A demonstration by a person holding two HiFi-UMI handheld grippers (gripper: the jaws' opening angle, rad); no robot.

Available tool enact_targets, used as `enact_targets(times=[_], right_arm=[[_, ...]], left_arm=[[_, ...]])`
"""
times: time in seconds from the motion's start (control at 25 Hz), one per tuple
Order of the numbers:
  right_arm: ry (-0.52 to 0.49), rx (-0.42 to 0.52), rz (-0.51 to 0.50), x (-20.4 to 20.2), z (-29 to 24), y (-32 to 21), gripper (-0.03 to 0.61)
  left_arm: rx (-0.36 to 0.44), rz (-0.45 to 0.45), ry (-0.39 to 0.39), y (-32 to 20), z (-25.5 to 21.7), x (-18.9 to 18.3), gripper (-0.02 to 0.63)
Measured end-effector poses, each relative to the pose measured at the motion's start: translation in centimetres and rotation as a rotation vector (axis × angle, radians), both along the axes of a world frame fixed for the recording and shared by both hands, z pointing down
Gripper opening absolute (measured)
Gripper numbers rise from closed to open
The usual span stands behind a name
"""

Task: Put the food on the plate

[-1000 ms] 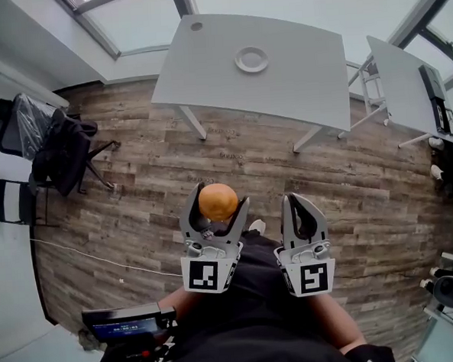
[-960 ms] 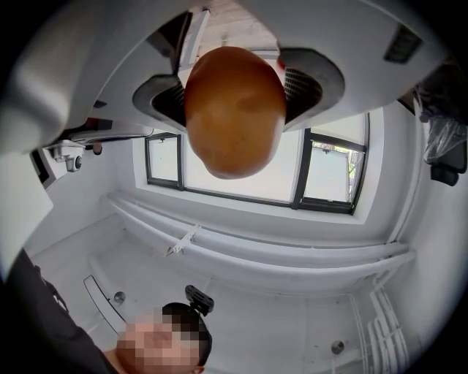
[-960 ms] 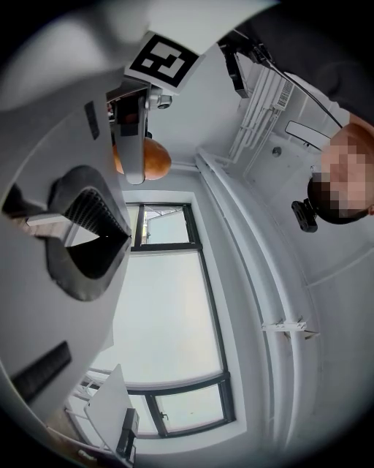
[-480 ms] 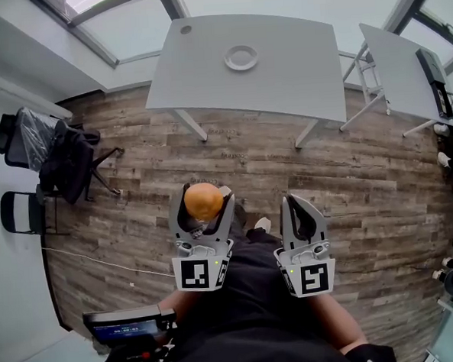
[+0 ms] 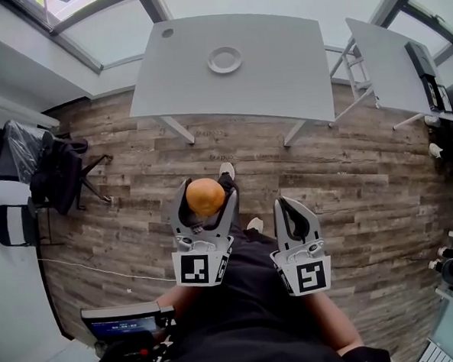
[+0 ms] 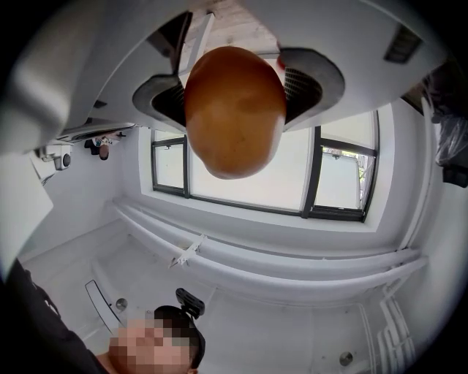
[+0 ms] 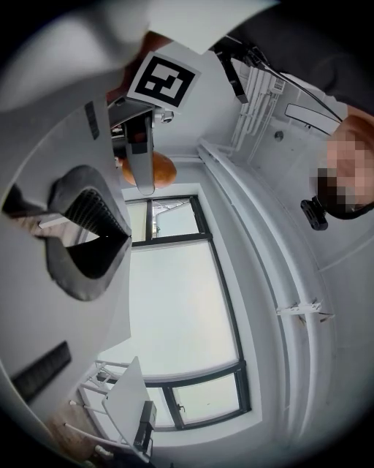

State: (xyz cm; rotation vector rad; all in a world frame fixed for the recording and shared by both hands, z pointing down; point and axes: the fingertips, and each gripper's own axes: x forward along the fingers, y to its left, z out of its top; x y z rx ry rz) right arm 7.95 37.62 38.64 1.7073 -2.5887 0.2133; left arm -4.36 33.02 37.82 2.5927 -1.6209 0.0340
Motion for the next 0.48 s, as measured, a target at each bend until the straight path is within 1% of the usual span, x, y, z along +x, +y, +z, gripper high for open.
enact_targets(times=[0.12,0.32,0.4,0.48], right_arm=[[0.031,-0.033,-0.039,-0.1,1.0,-1.3,-0.003],[0.016,-0.034,-0.011,0.0,0.9,-6.7,-0.003],[-0.009,-0.013,0.0,-0.2,0.2,-9.7,-0.003],[-0.033,0.04,0.001,-0.3,-1.0,-12.3,-0.003]], left_arm=[[-0.007,0.018,0.004,-1.5,0.4,0.7,0.354],[-0.006,0.045,0.015,-6.6,0.9,1.5,0.354],[-0.008,0.052,0.024,-9.3,0.9,1.4,0.354],[0.006,0.057,0.023,-11.7,0.6,1.3,0.354]])
